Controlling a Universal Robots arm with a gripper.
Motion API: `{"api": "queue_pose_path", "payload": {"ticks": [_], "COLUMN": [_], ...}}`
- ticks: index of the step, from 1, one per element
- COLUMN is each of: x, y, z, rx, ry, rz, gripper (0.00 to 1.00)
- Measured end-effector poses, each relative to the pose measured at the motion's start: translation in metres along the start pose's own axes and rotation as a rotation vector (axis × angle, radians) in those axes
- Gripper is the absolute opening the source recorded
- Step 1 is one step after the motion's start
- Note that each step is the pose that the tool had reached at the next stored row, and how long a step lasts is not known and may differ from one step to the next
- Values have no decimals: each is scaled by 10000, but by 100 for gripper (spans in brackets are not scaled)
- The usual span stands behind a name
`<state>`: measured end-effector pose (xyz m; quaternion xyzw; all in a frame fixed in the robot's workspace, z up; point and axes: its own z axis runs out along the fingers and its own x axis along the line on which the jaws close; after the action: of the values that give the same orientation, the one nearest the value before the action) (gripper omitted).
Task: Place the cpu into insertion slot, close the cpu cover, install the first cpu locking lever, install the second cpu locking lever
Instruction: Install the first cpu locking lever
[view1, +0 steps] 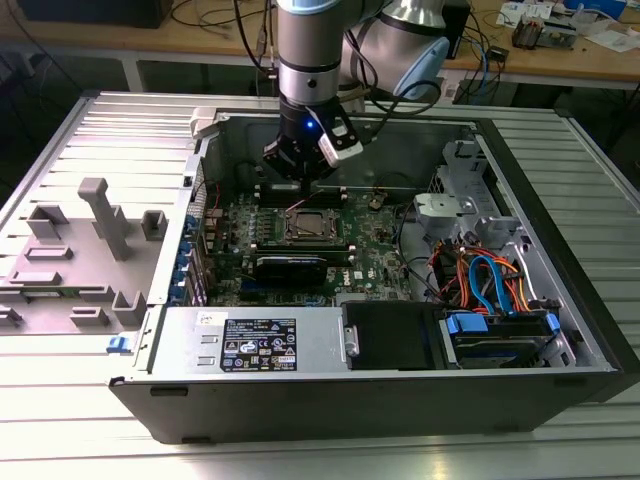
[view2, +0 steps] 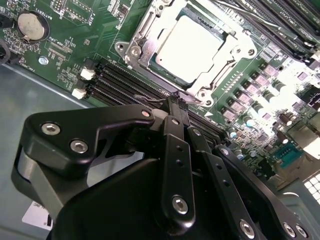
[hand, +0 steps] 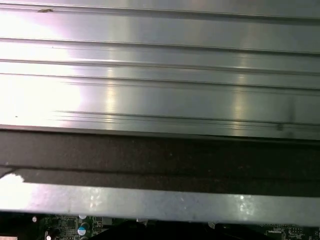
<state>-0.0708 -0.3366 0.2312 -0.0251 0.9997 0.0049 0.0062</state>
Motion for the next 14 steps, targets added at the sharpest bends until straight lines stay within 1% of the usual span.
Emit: {"api": "queue_pose_path", "payload": {"ticks": [8, 14], "x": [-32, -79], "y": [12, 11], "z": [18, 35], "rx": [0, -1], "ry": [1, 1], "rz": [1, 6], "gripper": [11, 11]}}
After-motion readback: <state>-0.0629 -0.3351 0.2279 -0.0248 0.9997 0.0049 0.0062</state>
